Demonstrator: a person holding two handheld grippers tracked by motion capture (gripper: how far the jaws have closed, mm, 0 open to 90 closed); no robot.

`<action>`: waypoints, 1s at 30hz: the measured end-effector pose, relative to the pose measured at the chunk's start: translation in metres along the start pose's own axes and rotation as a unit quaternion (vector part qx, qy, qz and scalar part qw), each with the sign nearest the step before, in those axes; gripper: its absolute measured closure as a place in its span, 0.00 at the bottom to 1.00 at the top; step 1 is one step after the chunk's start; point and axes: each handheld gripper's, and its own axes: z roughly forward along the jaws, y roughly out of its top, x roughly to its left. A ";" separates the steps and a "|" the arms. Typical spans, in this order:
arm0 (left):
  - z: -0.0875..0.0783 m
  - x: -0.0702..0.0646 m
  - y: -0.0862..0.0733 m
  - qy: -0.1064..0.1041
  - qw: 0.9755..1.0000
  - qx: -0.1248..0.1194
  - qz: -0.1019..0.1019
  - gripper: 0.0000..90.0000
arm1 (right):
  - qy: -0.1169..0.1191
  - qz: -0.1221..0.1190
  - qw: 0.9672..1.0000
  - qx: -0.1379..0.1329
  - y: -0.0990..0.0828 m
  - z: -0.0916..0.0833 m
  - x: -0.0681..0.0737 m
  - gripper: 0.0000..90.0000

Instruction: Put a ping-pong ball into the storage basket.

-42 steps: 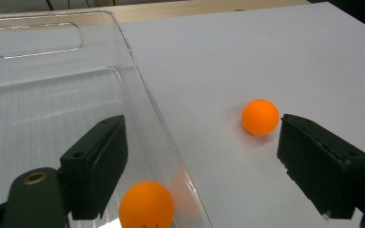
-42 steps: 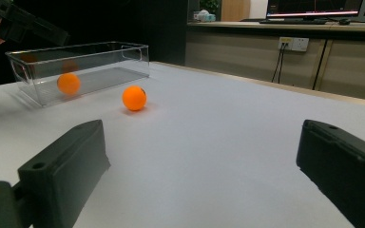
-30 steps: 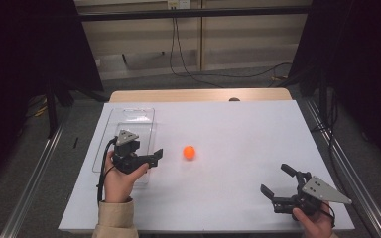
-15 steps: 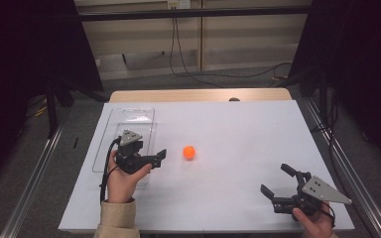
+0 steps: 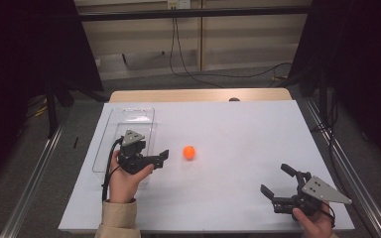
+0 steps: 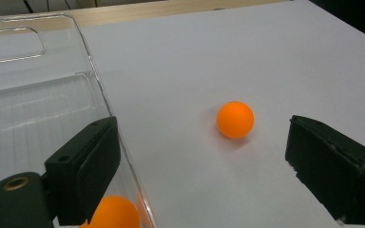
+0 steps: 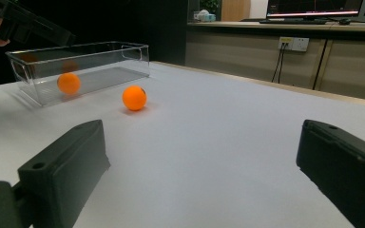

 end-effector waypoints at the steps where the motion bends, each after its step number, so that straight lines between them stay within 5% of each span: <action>1: 0.001 -0.001 0.000 0.000 1.000 0.001 0.001 0.13 | 0.000 0.000 1.000 0.000 0.000 0.000 0.000 0.03; 30: 0.014 -0.015 -0.002 -0.013 1.000 0.012 0.014 0.13 | 0.001 0.000 1.000 -0.001 0.000 0.000 0.000 0.03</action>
